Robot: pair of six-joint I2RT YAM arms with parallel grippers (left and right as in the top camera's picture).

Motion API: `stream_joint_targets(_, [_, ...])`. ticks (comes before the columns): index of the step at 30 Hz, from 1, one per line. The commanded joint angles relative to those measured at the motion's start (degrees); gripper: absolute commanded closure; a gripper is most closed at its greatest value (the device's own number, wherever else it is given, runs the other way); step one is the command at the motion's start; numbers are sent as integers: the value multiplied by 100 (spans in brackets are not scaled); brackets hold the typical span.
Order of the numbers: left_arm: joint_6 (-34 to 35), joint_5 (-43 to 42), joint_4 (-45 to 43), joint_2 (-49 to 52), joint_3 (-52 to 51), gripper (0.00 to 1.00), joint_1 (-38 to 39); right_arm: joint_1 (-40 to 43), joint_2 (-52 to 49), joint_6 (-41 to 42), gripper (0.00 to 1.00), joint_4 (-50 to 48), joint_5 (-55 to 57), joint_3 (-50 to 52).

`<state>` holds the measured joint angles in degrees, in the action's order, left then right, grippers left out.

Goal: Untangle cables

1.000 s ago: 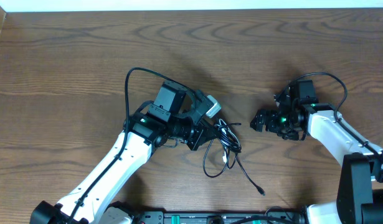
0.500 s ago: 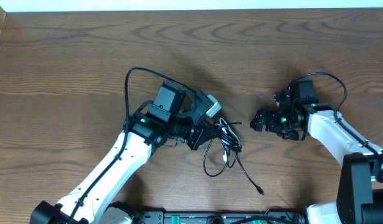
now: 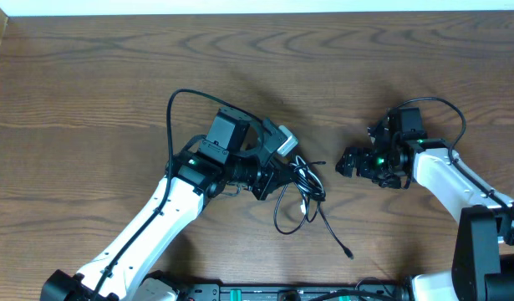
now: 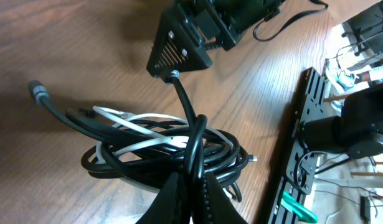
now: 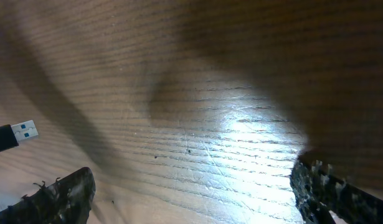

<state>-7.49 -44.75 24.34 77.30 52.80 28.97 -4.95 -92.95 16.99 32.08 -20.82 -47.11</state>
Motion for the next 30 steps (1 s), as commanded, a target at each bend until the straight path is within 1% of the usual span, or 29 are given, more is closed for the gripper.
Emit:
stream_joint_targets(1, [-33,-57,-118,9,-7,93,-2,-31,-103,13,1,28,337,79])
stream_joint_targets(24, [-13,-57,-238,9,-7,93,-2,-35,-103,13,1,28,337,79])
stream_joint_targets(30, [-11,50,-280,9,-7,93,-2,-35,-103,13,1,28,334,79])
